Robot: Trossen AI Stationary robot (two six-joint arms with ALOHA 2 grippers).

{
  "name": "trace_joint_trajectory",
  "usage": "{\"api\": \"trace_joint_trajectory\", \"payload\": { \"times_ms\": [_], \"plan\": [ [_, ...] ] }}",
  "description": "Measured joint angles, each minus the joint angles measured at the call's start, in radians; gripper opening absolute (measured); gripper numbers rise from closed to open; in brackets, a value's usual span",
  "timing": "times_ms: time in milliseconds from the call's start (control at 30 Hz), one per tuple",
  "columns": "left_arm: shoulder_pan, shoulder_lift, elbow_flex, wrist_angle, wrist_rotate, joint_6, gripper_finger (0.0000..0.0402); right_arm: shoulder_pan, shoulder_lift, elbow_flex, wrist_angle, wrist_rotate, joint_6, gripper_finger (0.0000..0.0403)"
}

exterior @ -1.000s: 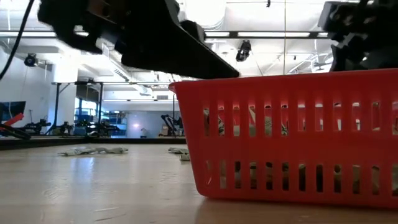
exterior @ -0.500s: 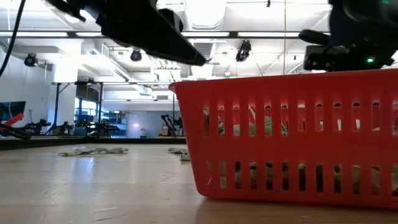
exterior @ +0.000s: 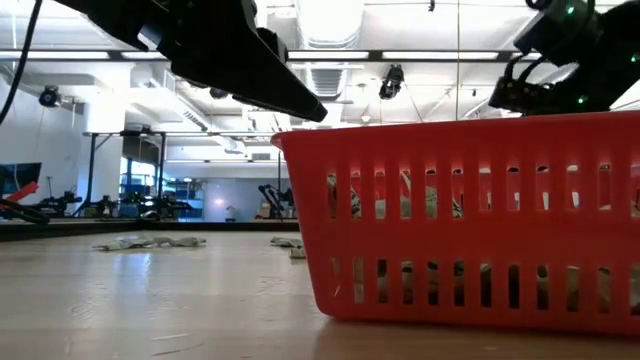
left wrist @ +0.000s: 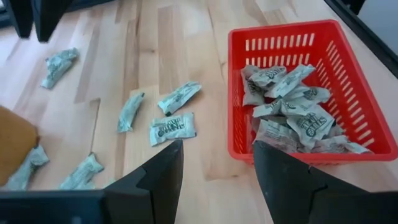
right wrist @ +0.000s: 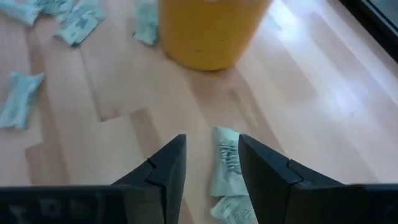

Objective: Pick and place Stevia / Truvia into bins
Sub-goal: Put the stevia packet into the bin

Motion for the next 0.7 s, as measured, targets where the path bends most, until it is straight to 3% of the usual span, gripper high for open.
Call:
{"api": "trace_joint_trajectory", "payload": {
  "times_ms": [233,467,700],
  "plan": [
    [0.0,0.0,-0.002,0.011,0.0,-0.039,0.0178,-0.118,0.02,-0.021,0.032,-0.07,0.036,0.0137],
    [0.0,0.0,-0.004,0.03,0.0,-0.039,0.0178,-0.178,0.147,-0.02,0.154,-0.168,-0.038,0.0141],
    [0.0,-0.001,-0.016,0.028,0.0,-0.039,0.0178,-0.206,0.288,0.021,0.156,-0.168,-0.099,0.0176]
  ]
}}
